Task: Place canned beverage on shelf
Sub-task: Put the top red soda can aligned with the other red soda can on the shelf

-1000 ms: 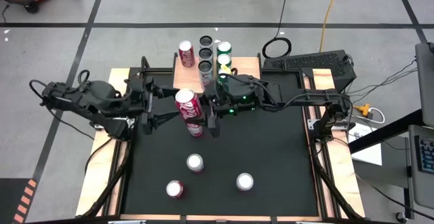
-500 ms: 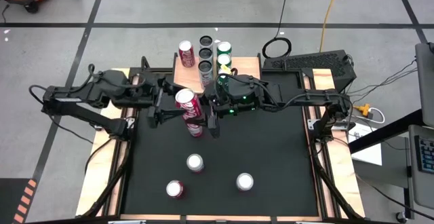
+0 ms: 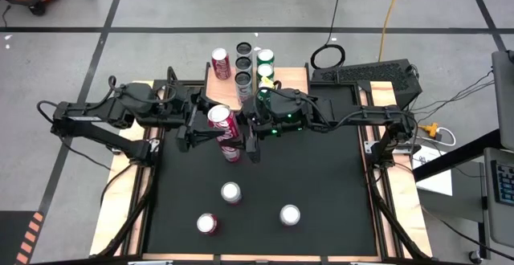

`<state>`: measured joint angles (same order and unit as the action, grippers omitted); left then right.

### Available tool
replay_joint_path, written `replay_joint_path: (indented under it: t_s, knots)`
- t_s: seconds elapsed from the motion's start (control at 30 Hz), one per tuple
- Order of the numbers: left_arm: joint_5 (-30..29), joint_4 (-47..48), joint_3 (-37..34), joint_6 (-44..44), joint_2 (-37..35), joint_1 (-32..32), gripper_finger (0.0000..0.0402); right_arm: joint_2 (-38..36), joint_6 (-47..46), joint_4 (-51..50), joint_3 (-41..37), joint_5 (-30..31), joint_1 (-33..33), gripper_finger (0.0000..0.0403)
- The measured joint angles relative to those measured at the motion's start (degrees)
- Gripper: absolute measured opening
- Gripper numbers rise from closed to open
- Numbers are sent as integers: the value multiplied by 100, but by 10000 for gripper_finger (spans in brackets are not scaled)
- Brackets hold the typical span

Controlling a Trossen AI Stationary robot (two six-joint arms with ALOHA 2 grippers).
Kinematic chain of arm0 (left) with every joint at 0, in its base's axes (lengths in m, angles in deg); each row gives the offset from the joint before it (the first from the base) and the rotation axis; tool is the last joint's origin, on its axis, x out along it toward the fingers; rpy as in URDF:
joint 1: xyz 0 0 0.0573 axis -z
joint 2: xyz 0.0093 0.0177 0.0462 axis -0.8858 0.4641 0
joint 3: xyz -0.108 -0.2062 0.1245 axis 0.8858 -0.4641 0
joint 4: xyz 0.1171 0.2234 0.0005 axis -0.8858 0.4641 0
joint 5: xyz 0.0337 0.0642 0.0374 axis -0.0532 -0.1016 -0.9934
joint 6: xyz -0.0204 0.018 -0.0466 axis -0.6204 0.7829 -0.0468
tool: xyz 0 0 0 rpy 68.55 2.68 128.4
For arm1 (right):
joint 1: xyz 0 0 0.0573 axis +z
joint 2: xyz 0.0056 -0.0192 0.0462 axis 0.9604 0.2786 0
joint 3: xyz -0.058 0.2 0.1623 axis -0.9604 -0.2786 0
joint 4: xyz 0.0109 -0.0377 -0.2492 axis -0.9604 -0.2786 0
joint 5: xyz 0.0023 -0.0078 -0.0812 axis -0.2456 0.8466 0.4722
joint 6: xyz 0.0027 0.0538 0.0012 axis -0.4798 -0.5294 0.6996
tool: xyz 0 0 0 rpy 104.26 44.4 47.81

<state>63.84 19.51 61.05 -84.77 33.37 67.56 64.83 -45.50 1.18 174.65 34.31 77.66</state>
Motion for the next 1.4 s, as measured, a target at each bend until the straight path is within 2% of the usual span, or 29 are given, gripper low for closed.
replay_joint_path:
  t_s: [0.43,0.57,0.73,0.9,1.17,1.4]
  knots:
    - [21,76,0,74,-2,0,302,0,65,-47,0,50,2,278]
    - [57,79,-2,66,-12,0,301,0,-44,-160,12,109,2,297]
    - [28,118,-9,60,-40,-4,300,0,-306,-293,15,181,-9,346]
    - [41,109,-11,57,-106,2,300,-9,-685,-584,15,-53,-28,392]
    - [102,112,-11,617,-349,0,300,-105,-733,-1113,3,-317,-26,396]
    - [89,162,-9,1275,-855,0,300,-617,-670,-1812,4,-440,110,399]
